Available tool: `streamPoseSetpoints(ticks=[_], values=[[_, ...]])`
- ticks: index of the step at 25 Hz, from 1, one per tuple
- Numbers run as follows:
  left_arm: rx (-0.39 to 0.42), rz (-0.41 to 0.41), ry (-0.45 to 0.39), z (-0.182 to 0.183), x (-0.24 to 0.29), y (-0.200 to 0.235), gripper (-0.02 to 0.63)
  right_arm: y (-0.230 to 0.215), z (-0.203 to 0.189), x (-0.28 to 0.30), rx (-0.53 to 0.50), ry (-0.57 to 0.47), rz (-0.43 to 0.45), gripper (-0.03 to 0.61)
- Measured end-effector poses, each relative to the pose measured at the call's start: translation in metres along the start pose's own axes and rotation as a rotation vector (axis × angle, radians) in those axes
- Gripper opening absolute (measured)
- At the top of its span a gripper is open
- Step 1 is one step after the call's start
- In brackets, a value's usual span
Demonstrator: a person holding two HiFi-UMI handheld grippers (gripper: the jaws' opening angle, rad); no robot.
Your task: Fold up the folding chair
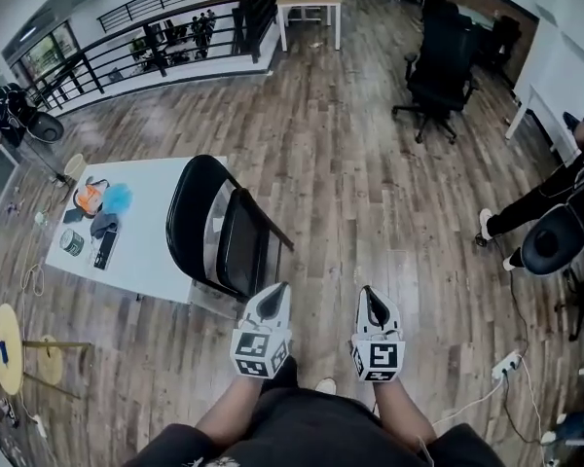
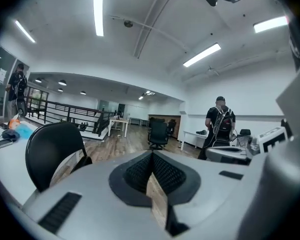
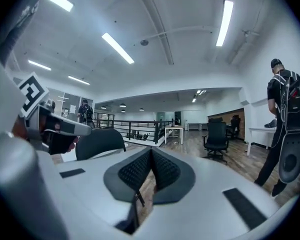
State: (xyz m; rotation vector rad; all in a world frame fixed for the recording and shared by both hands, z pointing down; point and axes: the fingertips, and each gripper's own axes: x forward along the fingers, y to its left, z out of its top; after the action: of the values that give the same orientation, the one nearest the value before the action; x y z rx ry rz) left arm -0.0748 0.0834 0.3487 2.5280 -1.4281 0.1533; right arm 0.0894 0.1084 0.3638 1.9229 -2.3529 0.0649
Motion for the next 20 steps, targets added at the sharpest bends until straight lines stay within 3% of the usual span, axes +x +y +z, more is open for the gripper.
streamPoseSetpoints(ticks=[10,20], values=[[0.007,-0.019,0.038,-0.01,-0.053,-0.055,0.006,-0.002,0.036,-0.086,-0.044,-0.071,-0.028,0.014],[0.046,-0.026,0.036,-0.013,-0.07,-0.069,0.005,0.017,0.031,-0.108,-0.046,-0.086,-0.011,0.014]])
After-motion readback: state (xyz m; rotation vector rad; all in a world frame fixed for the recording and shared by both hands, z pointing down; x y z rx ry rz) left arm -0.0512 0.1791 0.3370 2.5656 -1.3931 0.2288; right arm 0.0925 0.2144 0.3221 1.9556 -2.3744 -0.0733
